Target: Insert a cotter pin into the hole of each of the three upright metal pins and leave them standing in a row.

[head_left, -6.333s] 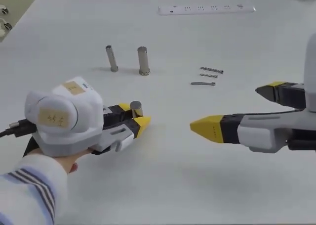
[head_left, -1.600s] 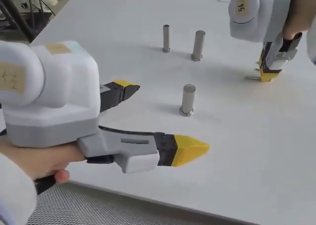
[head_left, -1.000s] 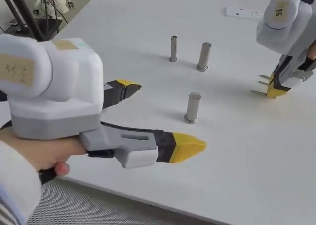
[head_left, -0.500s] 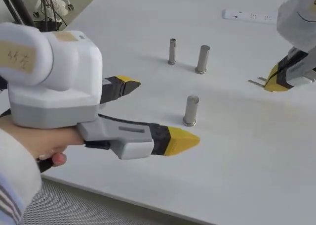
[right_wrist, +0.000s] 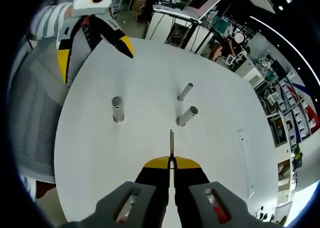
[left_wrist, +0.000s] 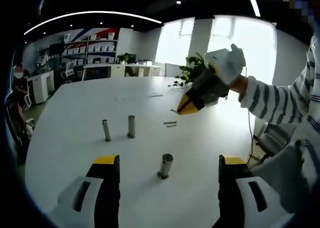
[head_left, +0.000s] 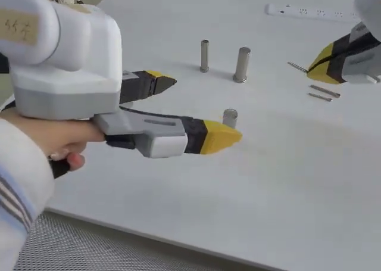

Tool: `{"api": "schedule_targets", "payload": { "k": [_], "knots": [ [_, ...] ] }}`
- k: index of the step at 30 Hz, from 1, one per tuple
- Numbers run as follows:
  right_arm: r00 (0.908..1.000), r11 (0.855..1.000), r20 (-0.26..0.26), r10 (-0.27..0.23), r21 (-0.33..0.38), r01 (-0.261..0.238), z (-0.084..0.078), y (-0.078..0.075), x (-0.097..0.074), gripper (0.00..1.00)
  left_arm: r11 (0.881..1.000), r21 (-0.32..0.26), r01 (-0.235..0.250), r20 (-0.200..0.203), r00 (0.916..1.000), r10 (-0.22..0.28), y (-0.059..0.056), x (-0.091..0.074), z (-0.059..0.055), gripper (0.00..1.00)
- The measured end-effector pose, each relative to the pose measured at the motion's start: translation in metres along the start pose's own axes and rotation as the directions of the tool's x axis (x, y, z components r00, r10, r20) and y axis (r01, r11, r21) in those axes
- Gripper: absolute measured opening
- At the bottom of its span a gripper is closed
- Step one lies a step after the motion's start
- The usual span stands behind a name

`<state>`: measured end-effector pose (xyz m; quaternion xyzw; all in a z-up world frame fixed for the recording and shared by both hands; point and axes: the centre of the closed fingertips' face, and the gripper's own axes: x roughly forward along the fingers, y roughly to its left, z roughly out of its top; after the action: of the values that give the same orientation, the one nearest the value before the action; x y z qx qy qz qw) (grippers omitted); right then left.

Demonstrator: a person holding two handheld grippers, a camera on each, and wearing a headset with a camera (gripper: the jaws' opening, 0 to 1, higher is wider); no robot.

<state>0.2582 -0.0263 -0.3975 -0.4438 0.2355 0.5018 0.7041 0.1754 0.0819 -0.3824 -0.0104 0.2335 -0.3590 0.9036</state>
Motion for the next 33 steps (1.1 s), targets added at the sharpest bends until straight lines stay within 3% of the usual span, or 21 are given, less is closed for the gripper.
{"api": "schedule_targets", "payload": {
  "k": [9, 12, 16, 20, 25, 33],
  "knots": [
    [0.9891, 0.993, 0.100, -0.108, -0.030, 0.112, 0.023, -0.006, -0.010, 0.00, 0.997, -0.060, 0.045, 0.038, 0.9984, -0.043, 0.000, 0.003, 0.015, 0.63],
    [0.9782, 0.989, 0.151, -0.143, -0.009, 0.146, 0.032, -0.001, -0.014, 0.00, 0.994, -0.086, 0.064, 0.045, 0.9972, -0.060, -0.002, 0.006, 0.019, 0.62],
    [0.9702, 0.987, 0.184, -0.157, -0.003, 0.161, 0.038, 0.011, -0.016, 0.00, 0.990, -0.108, 0.095, 0.064, 0.9940, -0.089, -0.010, 0.008, 0.026, 0.57],
    [0.9514, 0.979, 0.231, -0.204, 0.016, 0.206, 0.046, 0.015, -0.020, 0.00, 0.986, -0.111, 0.126, 0.068, 0.9905, -0.119, -0.015, 0.012, 0.032, 0.50],
    [0.9402, 0.973, 0.253, -0.228, 0.021, 0.230, 0.049, 0.020, -0.021, 0.00, 0.981, -0.118, 0.155, 0.065, 0.9869, -0.148, -0.019, 0.018, 0.038, 0.43],
    [0.9460, 0.979, 0.258, -0.196, 0.001, 0.203, 0.056, 0.039, -0.016, 0.00, 0.978, -0.108, 0.180, 0.026, 0.9837, -0.178, -0.023, 0.024, 0.038, 0.38]
  ]
}}
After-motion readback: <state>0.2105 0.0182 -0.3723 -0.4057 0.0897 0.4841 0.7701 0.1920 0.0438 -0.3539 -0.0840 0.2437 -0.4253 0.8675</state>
